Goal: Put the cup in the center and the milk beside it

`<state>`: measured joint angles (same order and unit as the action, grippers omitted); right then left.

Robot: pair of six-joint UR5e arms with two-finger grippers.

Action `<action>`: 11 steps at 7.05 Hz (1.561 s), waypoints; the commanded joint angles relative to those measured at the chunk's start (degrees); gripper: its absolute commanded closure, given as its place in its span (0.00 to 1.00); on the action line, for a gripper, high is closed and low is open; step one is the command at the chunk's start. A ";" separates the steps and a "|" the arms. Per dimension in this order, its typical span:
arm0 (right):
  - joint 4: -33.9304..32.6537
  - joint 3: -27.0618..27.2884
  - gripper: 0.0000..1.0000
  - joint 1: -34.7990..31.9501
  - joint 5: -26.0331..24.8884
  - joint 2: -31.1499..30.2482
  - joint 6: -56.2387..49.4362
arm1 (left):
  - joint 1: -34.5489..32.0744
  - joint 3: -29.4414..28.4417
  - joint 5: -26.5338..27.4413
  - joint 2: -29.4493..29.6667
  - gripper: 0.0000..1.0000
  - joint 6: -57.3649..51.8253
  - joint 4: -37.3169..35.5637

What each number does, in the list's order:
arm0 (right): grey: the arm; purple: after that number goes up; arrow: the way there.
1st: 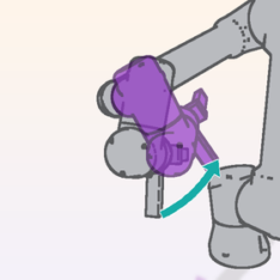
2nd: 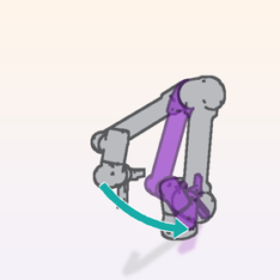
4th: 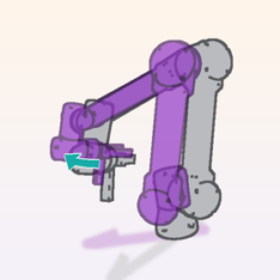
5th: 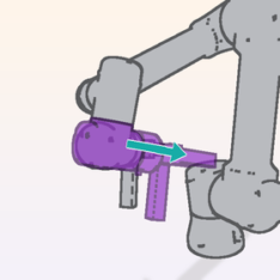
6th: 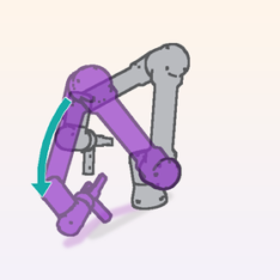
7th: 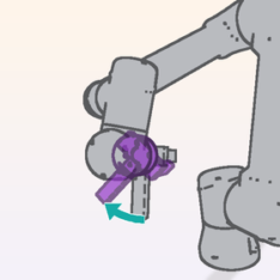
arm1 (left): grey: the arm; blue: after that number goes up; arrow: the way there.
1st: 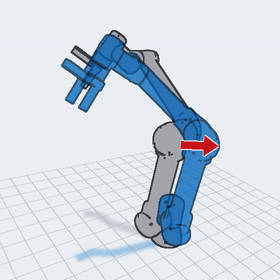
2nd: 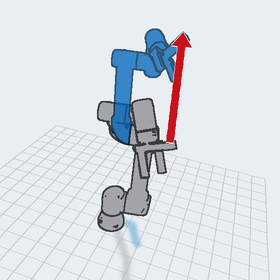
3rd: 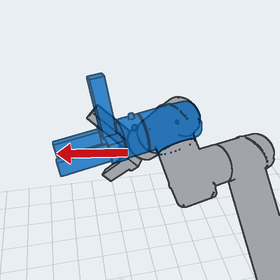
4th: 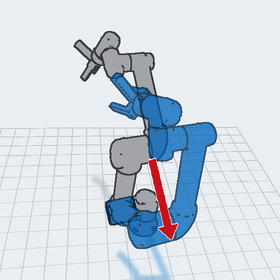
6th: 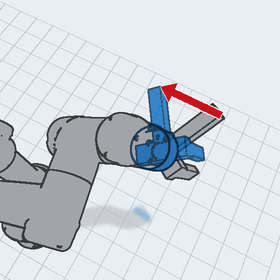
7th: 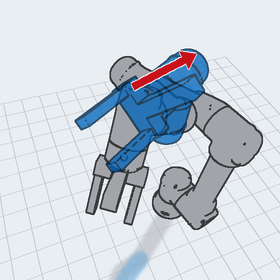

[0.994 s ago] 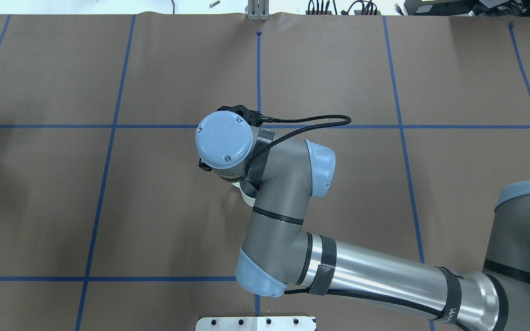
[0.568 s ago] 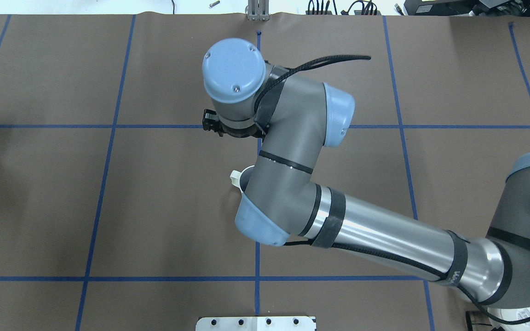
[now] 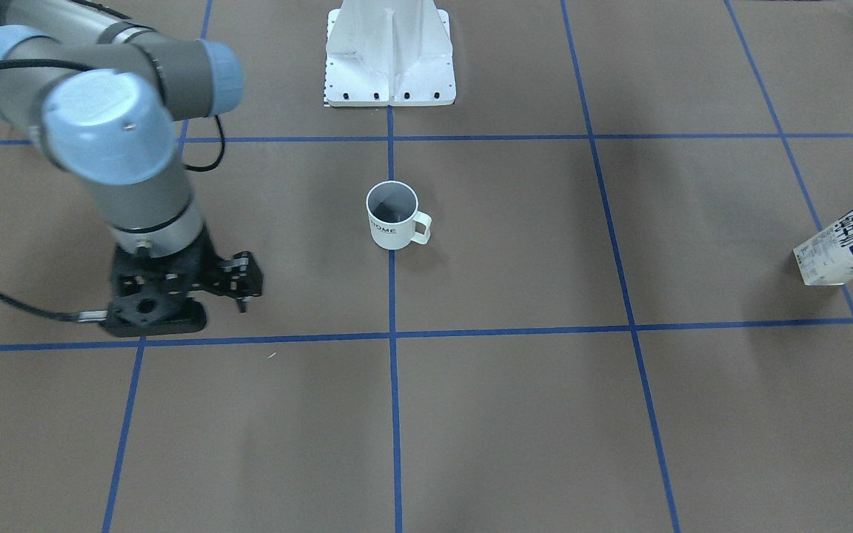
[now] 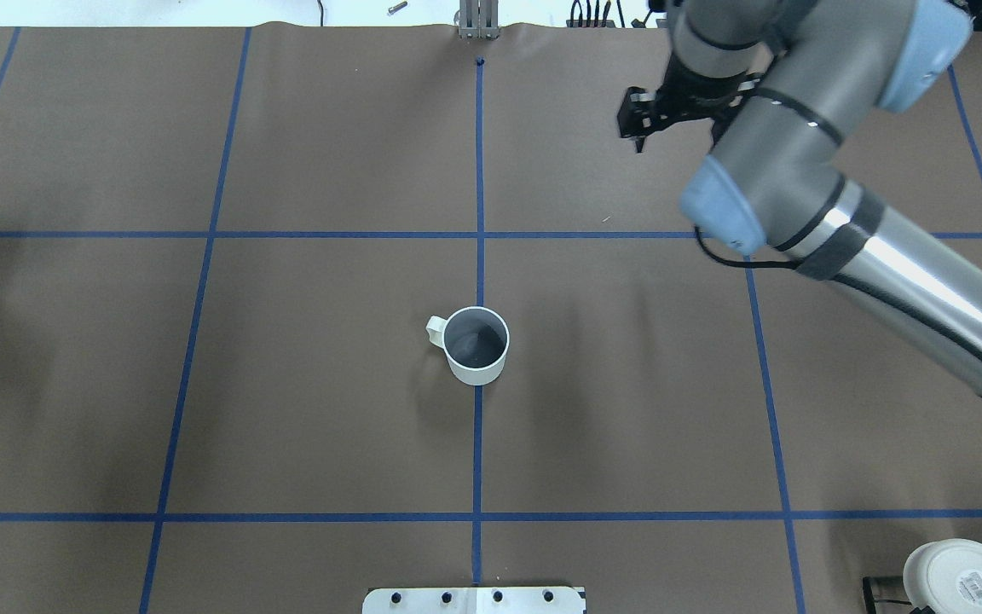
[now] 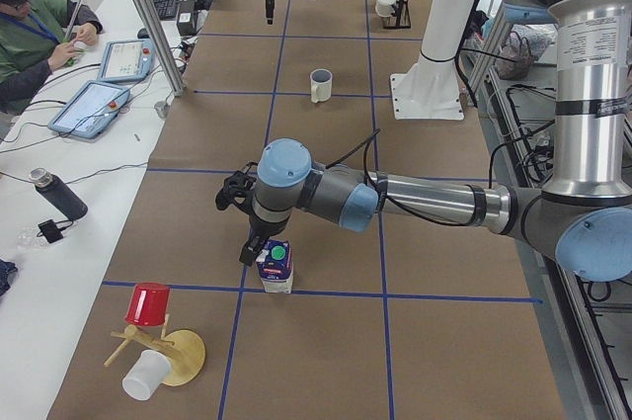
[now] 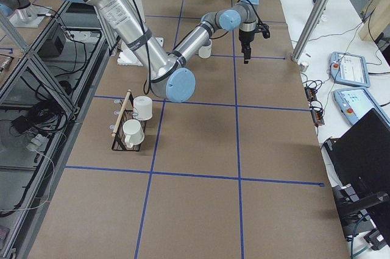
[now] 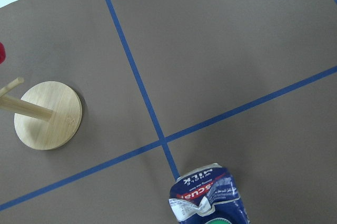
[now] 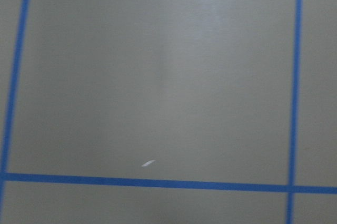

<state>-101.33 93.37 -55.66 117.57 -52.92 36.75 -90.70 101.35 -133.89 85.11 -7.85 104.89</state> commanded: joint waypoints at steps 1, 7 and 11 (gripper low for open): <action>0.26 4.79 0.00 -11.61 5.11 -15.48 -22.69 | -0.01 -0.54 -0.06 -0.29 0.01 0.03 0.22; 0.69 12.72 0.00 -31.69 7.94 -46.39 -43.61 | 0.08 -4.66 -0.06 0.14 0.02 10.13 0.83; 0.61 12.19 0.00 -31.79 8.20 -46.31 -43.35 | 2.88 -6.08 -0.06 0.67 0.02 19.19 6.55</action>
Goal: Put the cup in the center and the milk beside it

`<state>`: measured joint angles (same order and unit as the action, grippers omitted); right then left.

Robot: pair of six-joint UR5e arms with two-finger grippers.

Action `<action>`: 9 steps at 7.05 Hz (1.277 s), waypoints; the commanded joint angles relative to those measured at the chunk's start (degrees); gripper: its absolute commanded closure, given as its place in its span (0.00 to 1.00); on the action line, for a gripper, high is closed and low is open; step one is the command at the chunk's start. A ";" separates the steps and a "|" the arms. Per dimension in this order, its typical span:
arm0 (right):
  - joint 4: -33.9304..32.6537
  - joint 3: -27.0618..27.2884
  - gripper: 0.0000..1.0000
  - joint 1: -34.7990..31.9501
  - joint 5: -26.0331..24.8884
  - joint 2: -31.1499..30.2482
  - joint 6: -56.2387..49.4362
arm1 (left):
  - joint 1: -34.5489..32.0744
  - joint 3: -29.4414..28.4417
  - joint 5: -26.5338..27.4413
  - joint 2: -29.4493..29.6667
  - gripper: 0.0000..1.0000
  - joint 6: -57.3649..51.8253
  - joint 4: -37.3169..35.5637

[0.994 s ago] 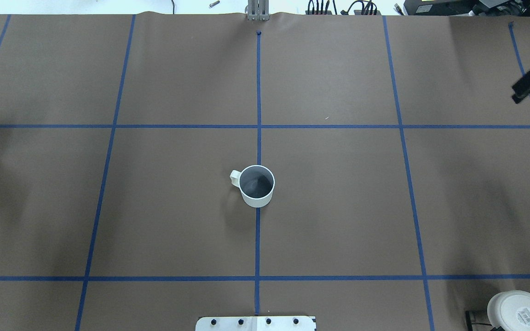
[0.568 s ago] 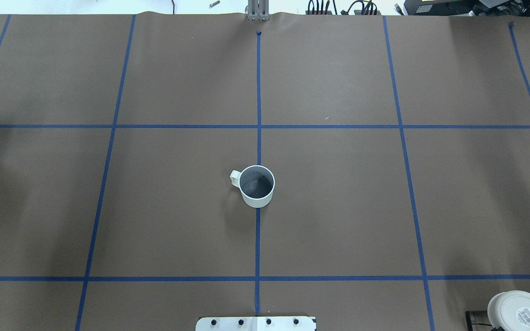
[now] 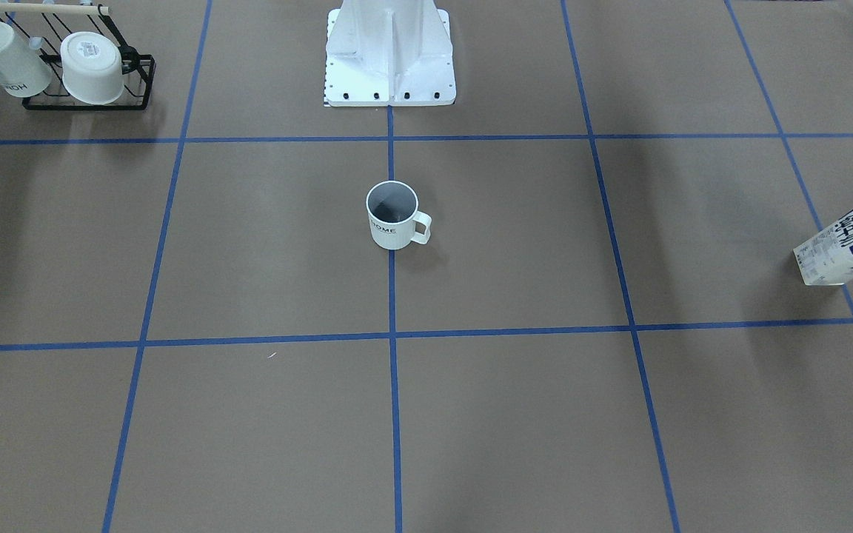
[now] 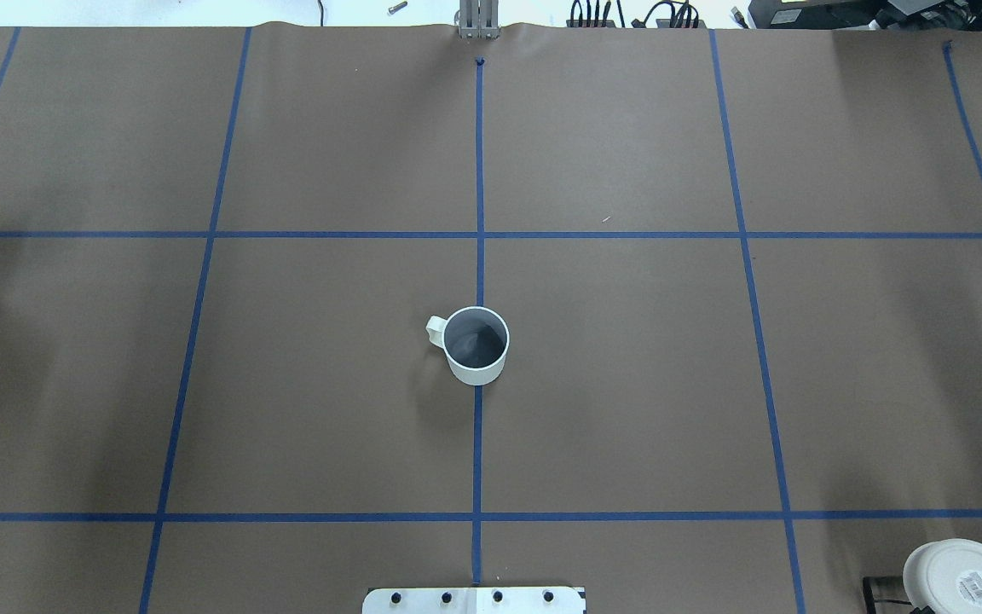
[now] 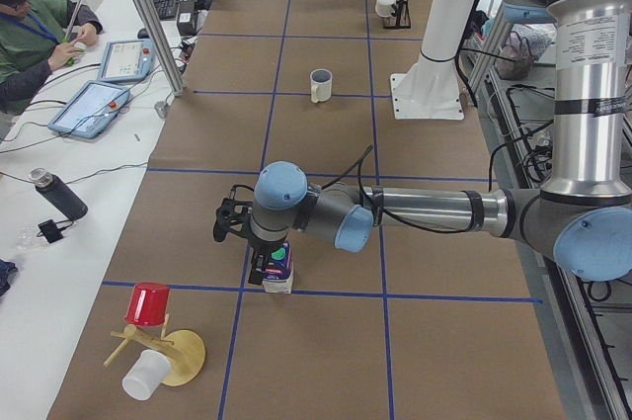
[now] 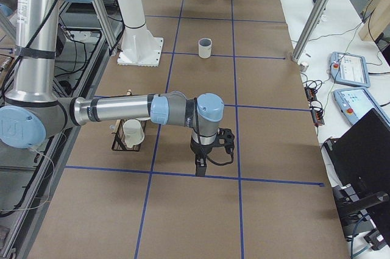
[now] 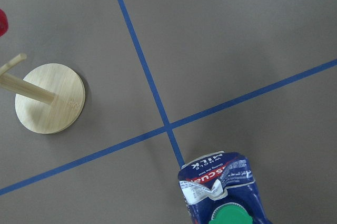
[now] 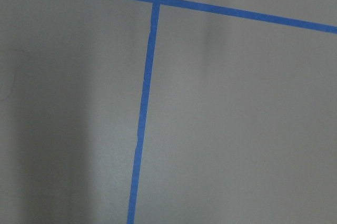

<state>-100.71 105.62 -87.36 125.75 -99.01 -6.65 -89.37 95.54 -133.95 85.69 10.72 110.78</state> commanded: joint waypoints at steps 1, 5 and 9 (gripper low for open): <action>-0.01 0.02 0.00 0.00 0.02 -0.31 0.05 | 4.35 -0.44 0.09 0.01 0.02 2.27 2.76; -0.01 -0.06 0.00 0.00 0.02 -0.40 0.58 | 7.36 -6.05 0.53 -0.35 0.02 4.92 11.02; -0.10 -0.06 0.00 0.00 0.02 -0.40 0.58 | 8.33 -5.98 0.18 -0.08 0.12 5.10 11.04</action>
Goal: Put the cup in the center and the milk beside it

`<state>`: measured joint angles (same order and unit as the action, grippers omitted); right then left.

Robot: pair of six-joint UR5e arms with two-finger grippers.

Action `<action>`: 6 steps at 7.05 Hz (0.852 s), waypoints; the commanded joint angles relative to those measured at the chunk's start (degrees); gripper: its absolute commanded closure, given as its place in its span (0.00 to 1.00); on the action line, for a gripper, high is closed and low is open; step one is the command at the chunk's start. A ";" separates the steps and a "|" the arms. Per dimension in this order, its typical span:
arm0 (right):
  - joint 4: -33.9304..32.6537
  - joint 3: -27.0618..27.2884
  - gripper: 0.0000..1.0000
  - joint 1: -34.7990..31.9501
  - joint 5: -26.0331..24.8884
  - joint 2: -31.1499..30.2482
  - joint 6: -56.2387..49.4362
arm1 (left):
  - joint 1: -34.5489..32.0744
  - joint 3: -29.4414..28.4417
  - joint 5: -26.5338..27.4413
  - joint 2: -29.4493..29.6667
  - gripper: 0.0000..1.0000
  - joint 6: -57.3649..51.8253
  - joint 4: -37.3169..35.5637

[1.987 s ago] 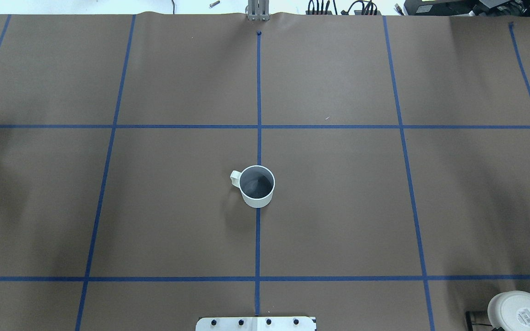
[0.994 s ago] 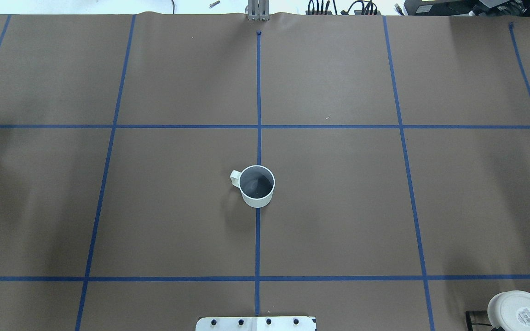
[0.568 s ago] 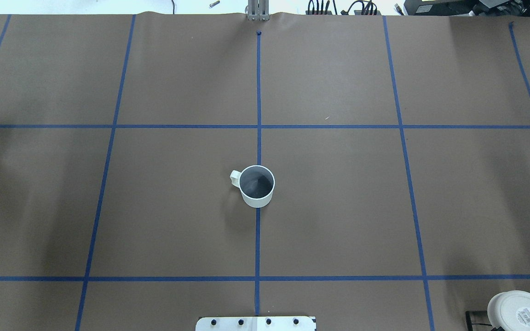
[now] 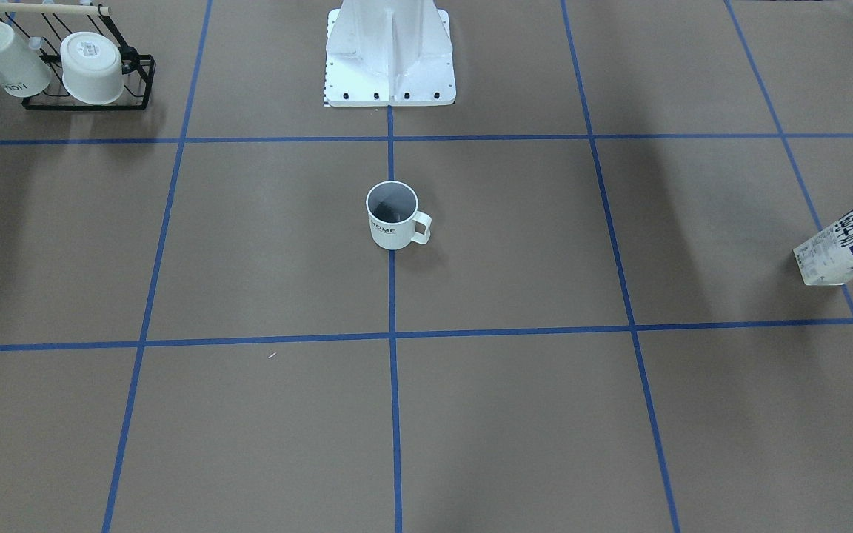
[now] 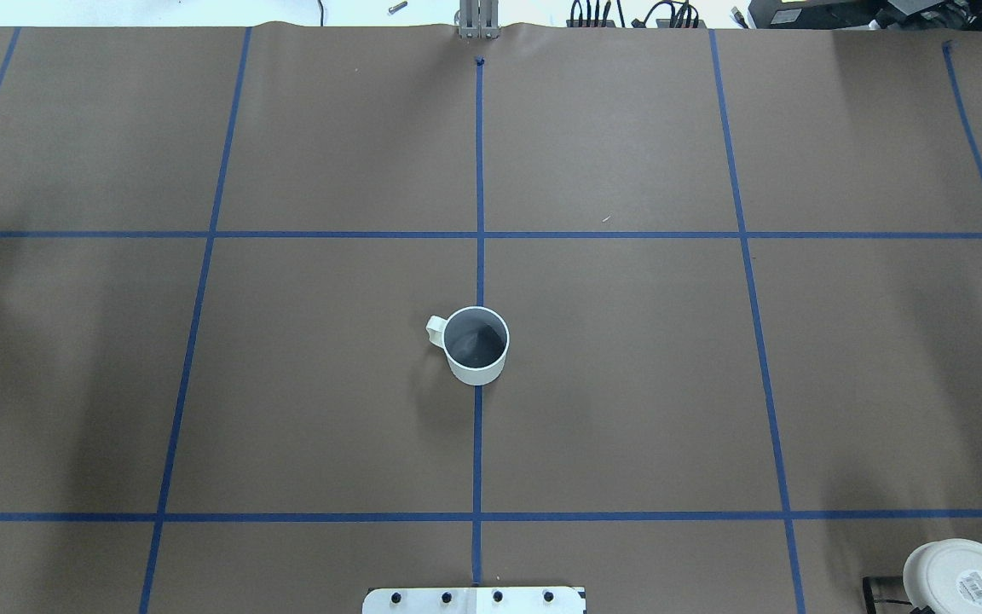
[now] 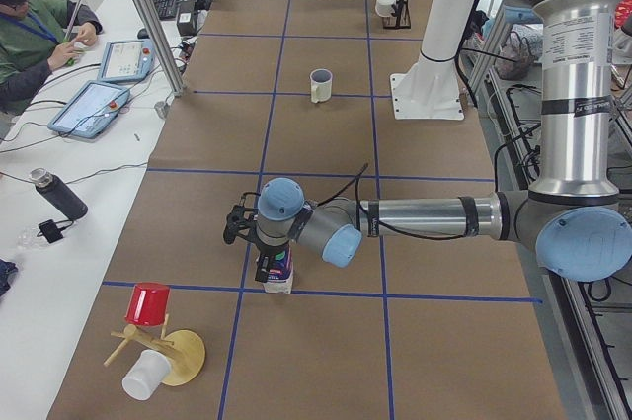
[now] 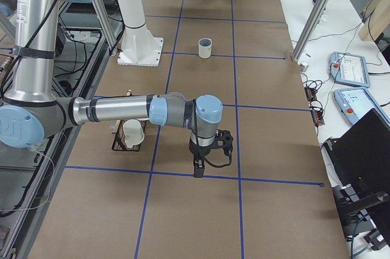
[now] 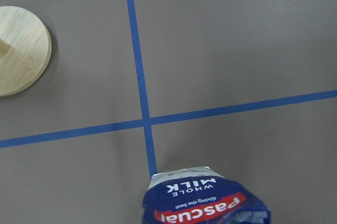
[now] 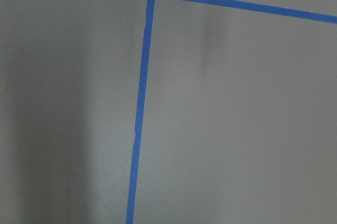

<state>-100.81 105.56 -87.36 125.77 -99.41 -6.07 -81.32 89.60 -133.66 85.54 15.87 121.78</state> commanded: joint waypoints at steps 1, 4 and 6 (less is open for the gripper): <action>0.08 0.00 0.00 0.00 0.00 0.09 0.09 | 0.37 -0.12 -0.02 0.07 0.28 -0.14 0.03; 0.08 0.00 0.00 0.00 0.00 0.26 0.09 | 0.37 0.40 -0.29 0.16 0.78 0.13 -0.05; 0.08 0.00 0.00 0.00 0.00 0.44 0.09 | 0.19 3.37 -3.68 0.16 0.85 0.13 -2.06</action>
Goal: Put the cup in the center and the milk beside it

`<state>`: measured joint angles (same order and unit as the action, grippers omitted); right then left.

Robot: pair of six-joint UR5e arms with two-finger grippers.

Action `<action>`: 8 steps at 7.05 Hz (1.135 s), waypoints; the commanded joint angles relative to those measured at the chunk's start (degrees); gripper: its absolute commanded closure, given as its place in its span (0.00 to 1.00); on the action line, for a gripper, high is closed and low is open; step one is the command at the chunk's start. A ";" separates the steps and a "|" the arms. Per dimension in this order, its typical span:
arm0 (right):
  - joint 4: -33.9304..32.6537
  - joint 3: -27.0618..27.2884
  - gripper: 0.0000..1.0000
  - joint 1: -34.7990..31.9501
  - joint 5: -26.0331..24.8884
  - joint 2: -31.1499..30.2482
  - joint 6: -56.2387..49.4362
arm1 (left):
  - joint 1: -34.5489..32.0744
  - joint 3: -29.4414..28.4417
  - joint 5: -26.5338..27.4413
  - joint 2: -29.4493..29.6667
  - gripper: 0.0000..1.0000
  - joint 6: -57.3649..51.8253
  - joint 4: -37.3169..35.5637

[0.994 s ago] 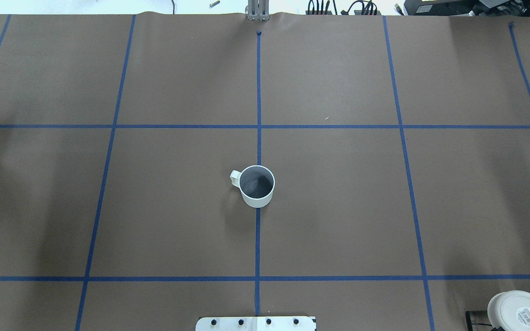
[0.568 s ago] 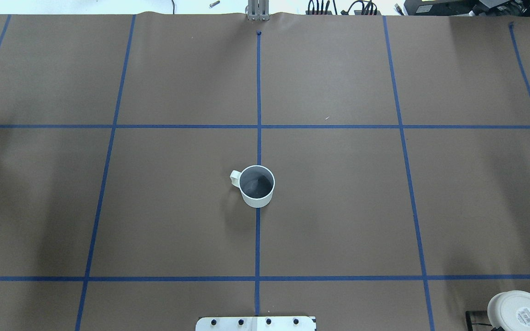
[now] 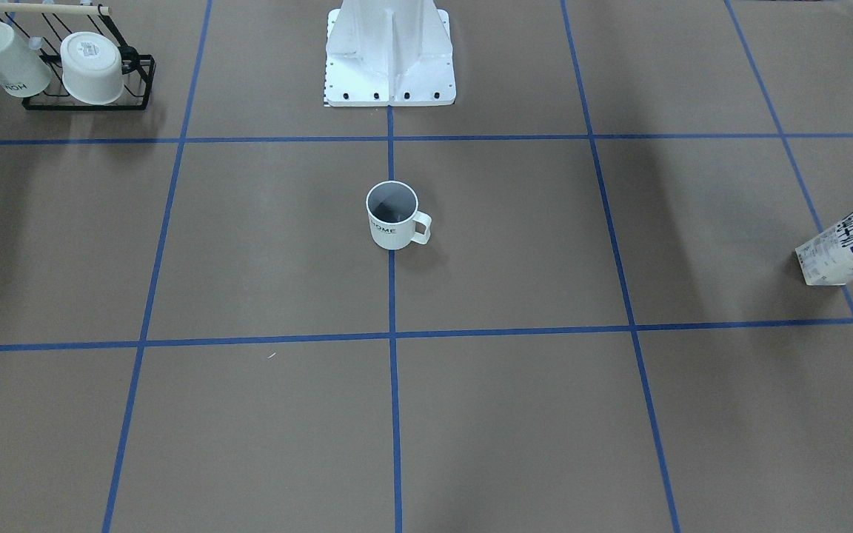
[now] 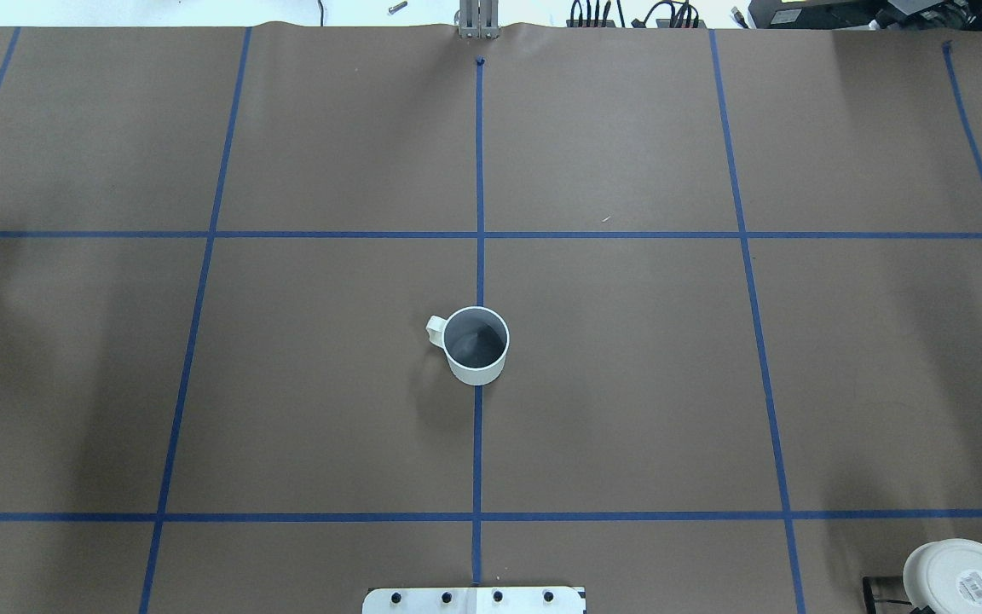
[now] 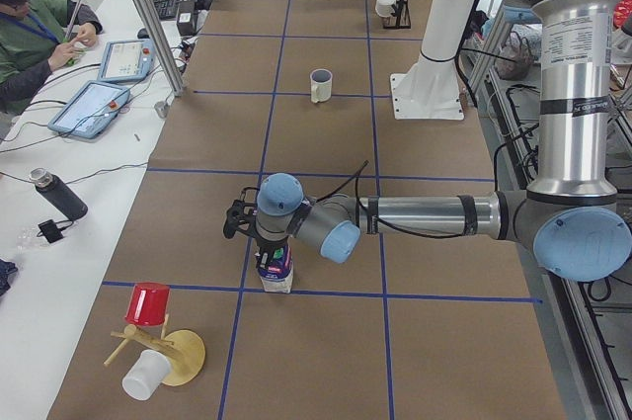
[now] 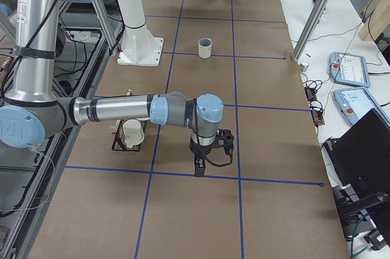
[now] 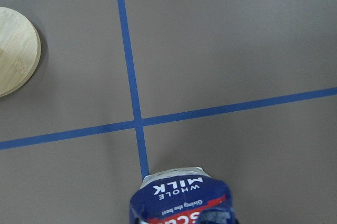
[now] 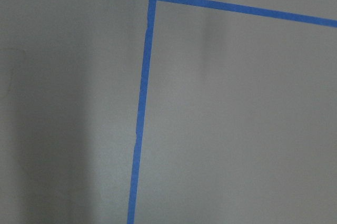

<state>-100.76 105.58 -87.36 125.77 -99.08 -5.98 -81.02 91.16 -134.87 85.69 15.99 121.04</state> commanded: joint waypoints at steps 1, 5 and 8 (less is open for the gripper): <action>0.04 -0.02 0.00 0.00 0.00 0.20 0.00 | -0.19 4.35 -3.55 0.17 0.86 0.09 -4.55; -0.05 -0.54 0.00 0.00 0.00 0.20 0.00 | 6.88 12.98 -0.42 11.82 0.86 23.48 -12.76; 0.04 -1.42 0.00 0.00 0.18 0.37 0.00 | 20.69 15.35 7.75 24.73 0.86 42.84 -19.47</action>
<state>-100.75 104.58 -87.36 125.85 -98.77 -5.98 -65.60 105.58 -130.34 104.42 51.65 105.92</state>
